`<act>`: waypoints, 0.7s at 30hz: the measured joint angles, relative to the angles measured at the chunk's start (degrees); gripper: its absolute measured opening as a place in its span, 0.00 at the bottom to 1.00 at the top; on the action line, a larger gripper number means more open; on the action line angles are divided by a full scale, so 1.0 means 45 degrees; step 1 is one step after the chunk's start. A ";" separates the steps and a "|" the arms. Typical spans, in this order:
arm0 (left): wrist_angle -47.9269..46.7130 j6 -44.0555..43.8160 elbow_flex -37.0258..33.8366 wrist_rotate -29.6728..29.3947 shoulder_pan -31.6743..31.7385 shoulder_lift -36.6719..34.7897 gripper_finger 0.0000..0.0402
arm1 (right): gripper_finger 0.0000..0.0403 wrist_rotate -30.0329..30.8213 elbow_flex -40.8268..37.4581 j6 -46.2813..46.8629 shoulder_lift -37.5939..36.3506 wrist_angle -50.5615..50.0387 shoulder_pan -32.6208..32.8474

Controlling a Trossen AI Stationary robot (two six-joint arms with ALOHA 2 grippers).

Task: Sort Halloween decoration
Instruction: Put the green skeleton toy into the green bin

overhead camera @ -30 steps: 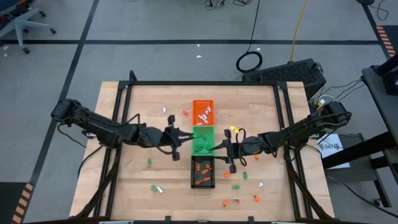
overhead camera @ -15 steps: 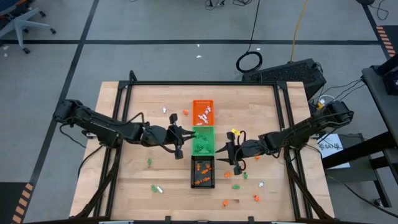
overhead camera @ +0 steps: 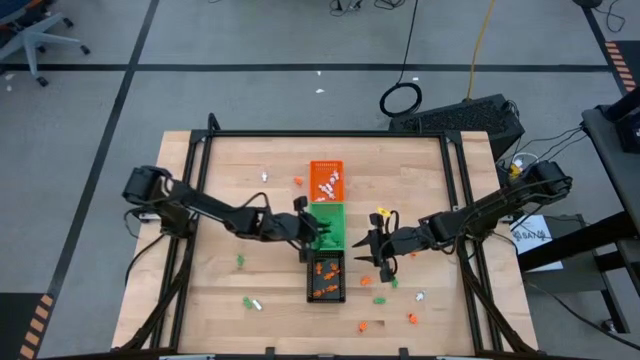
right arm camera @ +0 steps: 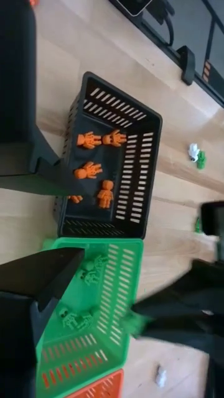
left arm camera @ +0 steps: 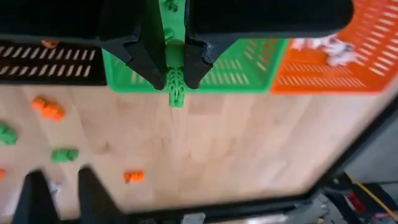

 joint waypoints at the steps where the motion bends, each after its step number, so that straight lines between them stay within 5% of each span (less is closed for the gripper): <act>1: 0.0004 -0.0056 0.0057 0.0008 0.0039 0.0245 0.06 | 0.32 0.0003 0.0000 0.0016 0.0000 -0.0001 0.0000; 11: -0.0097 -0.1047 0.0186 0.0249 0.0177 0.1115 0.06 | 0.32 0.0008 0.0000 0.0385 0.0000 -0.0049 0.0000; 21: -0.0841 -0.1713 0.0186 -0.0204 0.0523 0.1112 0.23 | 0.32 -0.0015 -0.0008 0.1177 0.0000 -0.0902 0.0126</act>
